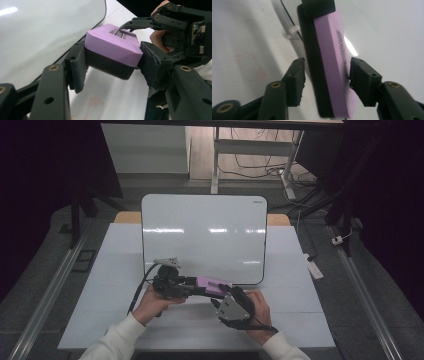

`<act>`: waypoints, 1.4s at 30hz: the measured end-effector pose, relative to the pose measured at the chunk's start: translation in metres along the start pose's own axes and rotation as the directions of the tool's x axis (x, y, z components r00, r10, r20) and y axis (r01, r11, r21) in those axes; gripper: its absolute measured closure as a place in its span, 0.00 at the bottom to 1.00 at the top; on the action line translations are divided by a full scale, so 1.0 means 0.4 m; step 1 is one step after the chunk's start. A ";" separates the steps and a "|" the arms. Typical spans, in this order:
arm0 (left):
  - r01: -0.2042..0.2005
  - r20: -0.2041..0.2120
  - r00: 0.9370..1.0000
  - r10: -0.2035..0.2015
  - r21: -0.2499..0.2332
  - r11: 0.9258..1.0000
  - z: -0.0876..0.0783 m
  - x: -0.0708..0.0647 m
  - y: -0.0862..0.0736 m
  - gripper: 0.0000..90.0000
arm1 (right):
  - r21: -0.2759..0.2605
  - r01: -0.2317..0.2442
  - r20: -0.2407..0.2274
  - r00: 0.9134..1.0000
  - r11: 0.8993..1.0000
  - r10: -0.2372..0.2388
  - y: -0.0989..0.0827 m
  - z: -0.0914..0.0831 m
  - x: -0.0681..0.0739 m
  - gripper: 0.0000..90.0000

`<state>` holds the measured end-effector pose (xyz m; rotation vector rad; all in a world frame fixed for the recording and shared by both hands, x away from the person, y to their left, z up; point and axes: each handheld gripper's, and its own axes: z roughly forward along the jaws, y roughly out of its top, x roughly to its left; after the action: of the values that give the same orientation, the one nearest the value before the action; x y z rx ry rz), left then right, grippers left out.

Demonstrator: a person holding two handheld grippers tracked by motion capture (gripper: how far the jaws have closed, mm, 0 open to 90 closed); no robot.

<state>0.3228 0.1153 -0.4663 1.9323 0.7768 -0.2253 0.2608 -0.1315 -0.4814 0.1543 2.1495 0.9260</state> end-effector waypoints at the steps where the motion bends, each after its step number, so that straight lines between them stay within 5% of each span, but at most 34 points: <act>1: 0.002 0.003 1.000 -0.002 0.004 1.000 0.003 -0.001 0.001 0.46 | 0.001 0.010 0.012 1.000 1.000 -0.010 0.001 0.002 0.003 0.54; 11: 0.000 -0.012 1.000 0.000 -0.012 1.000 0.005 -0.003 0.001 0.44 | 0.015 0.077 0.056 0.995 0.997 -0.078 0.005 0.004 0.016 0.68; 18: -0.019 -0.056 0.998 0.017 -0.046 0.999 -0.001 -0.005 -0.001 0.33 | 0.008 0.056 0.066 0.996 0.998 -0.056 0.000 -0.004 0.004 0.70; 24: -0.064 -0.106 0.993 0.054 -0.090 0.994 -0.025 -0.015 -0.008 0.28 | 0.003 -0.017 0.060 0.998 1.000 0.016 -0.011 -0.016 -0.019 0.70; 30: -0.126 -0.196 0.975 0.105 -0.096 0.987 -0.052 -0.031 -0.039 0.27 | -0.011 -0.128 0.057 0.990 0.992 0.129 -0.029 -0.025 -0.048 0.70; 34: -0.149 -0.260 0.957 0.127 -0.070 0.986 -0.075 -0.035 -0.070 0.27 | -0.021 -0.220 0.056 0.974 0.975 0.220 -0.043 -0.027 -0.068 0.70; 39: -0.167 -0.347 0.927 0.144 -0.037 0.985 -0.107 -0.037 -0.107 0.26 | -0.022 -0.291 0.082 0.953 0.957 0.291 -0.060 -0.032 -0.088 0.70; 42: -0.156 -0.379 0.916 0.130 -0.038 0.987 -0.132 -0.032 -0.129 0.26 | -0.026 -0.330 0.108 0.937 0.943 0.331 -0.069 -0.038 -0.100 0.70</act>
<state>0.2723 0.1702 -0.4729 1.9832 0.8724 0.2678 0.2829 -0.1757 -0.4688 0.5661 2.0507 1.0872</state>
